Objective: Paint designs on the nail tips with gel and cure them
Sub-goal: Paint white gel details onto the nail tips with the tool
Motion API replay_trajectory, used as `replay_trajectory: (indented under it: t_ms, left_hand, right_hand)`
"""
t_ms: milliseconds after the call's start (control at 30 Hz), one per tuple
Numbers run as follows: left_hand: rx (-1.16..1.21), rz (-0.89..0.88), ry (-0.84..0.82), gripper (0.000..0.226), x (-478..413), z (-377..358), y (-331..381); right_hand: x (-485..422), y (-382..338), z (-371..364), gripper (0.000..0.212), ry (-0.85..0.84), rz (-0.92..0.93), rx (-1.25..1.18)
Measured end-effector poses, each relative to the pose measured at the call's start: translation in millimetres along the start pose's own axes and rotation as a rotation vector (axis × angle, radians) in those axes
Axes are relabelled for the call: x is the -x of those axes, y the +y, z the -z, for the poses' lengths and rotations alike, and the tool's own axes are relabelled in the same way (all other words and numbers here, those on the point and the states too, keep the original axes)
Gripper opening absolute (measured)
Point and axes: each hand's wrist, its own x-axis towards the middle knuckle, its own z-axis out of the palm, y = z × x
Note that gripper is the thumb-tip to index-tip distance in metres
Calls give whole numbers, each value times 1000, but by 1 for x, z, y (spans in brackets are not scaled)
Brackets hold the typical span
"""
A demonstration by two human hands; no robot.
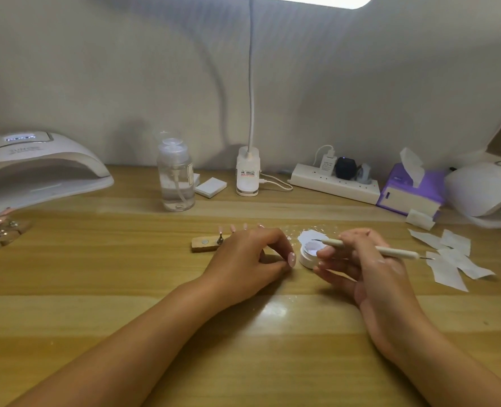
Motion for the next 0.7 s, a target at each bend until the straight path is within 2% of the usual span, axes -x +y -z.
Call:
replay_trajectory:
  t_ms: [267,400,533,700]
  left_hand:
    - [11,10,27,19,-1,1,-2]
    - [-2,-13,33,20,-2,1,-2]
    - [12,-16,49,23,-2,-1,-4]
    - [46,-13,49,16,-2,-2,-4]
  right_hand:
    - [-8,-2,-5,15,-15,14,7]
    - [-8,2,-14,16,17,68,111]
    - [-6,15,-20,25,36,135,217]
    - [-8,19,-19,25,38,143,296]
